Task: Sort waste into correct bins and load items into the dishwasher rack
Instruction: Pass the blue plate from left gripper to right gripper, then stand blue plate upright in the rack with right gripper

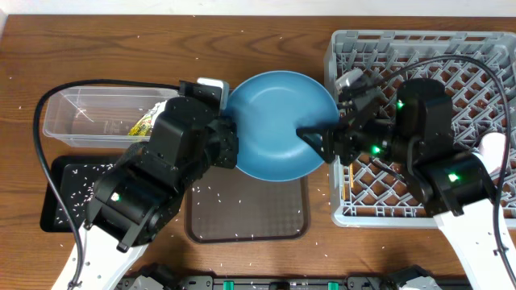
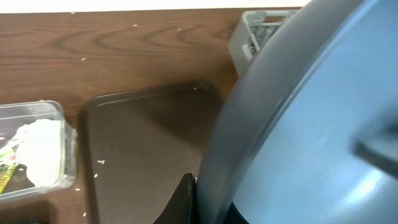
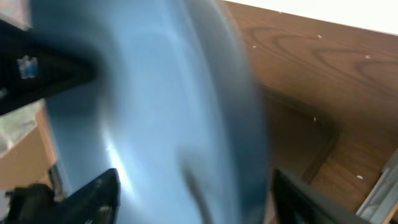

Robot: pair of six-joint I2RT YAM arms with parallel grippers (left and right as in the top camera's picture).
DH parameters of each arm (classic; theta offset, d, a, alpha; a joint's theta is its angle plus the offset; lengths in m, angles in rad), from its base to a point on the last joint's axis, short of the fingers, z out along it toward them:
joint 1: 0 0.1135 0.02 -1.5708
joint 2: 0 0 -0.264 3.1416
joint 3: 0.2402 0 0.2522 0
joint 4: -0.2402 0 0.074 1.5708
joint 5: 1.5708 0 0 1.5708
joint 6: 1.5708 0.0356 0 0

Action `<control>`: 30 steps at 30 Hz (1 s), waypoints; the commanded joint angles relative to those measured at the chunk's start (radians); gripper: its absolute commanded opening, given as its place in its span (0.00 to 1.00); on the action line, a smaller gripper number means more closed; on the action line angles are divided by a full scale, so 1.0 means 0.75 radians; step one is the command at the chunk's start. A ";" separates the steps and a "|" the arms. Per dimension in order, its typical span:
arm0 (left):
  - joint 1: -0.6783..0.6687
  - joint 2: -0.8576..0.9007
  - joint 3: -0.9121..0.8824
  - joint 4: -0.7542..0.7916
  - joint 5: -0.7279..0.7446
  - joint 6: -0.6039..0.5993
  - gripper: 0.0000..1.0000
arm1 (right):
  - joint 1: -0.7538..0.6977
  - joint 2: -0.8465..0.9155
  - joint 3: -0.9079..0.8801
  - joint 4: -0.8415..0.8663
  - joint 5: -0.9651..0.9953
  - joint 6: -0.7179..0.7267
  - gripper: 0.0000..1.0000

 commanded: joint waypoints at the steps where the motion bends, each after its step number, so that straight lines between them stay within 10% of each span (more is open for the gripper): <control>1: -0.023 -0.056 0.016 0.017 0.047 -0.022 0.06 | 0.014 0.033 0.015 0.025 0.039 -0.008 0.62; 8: -0.050 -0.107 0.016 0.041 0.044 -0.020 0.08 | 0.013 0.041 0.016 0.054 0.039 -0.008 0.18; 11: -0.049 -0.108 0.016 0.042 0.032 -0.020 0.93 | 0.005 0.016 0.016 0.054 0.049 -0.007 0.07; 12: -0.049 -0.108 0.016 0.042 0.024 -0.019 0.98 | -0.002 0.007 0.016 0.054 0.062 -0.007 0.06; 20: -0.049 -0.154 0.016 0.041 -0.103 0.006 0.98 | -0.212 -0.120 0.016 -0.085 0.550 0.034 0.02; 30: -0.049 -0.192 0.016 0.019 -0.134 0.006 0.98 | -0.340 -0.132 0.015 -0.004 1.888 0.033 0.01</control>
